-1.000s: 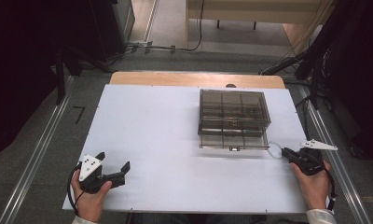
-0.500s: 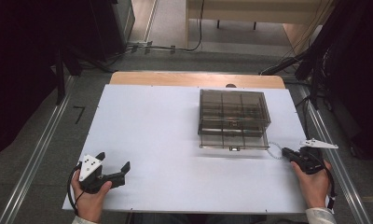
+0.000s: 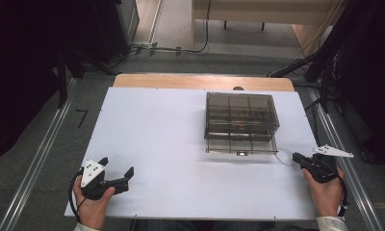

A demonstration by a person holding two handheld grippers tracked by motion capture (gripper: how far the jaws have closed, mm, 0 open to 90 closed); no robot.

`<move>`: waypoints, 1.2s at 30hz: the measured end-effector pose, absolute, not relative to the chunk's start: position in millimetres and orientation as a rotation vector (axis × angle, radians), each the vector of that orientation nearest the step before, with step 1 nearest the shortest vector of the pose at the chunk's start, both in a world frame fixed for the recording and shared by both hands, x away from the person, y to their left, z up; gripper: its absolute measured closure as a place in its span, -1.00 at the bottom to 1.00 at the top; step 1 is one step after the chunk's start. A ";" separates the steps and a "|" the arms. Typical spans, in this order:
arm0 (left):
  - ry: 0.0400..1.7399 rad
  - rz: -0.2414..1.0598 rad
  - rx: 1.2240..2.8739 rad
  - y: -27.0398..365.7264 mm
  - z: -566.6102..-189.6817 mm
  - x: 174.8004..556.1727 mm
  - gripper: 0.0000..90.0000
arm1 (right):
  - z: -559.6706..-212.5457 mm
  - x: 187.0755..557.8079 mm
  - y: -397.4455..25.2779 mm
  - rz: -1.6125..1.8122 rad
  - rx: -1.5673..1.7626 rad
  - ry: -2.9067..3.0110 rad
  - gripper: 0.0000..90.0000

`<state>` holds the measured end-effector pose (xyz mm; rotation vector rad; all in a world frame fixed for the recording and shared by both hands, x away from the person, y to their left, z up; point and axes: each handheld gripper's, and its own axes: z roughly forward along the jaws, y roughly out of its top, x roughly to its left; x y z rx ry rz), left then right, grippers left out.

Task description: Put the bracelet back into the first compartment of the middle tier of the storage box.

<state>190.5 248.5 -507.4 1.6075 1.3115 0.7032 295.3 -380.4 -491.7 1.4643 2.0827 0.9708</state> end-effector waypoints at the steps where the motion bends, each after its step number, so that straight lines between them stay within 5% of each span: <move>1: 1.313 0.702 1.610 248.6 -507.5 190.4 -0.99 | -490.6 294.0 -380.1 0.965 1.457 2.084 0.86; 36: 1.301 0.704 1.610 248.6 -506.4 189.1 -0.99 | -458.6 266.4 -368.1 1.078 1.316 2.041 0.90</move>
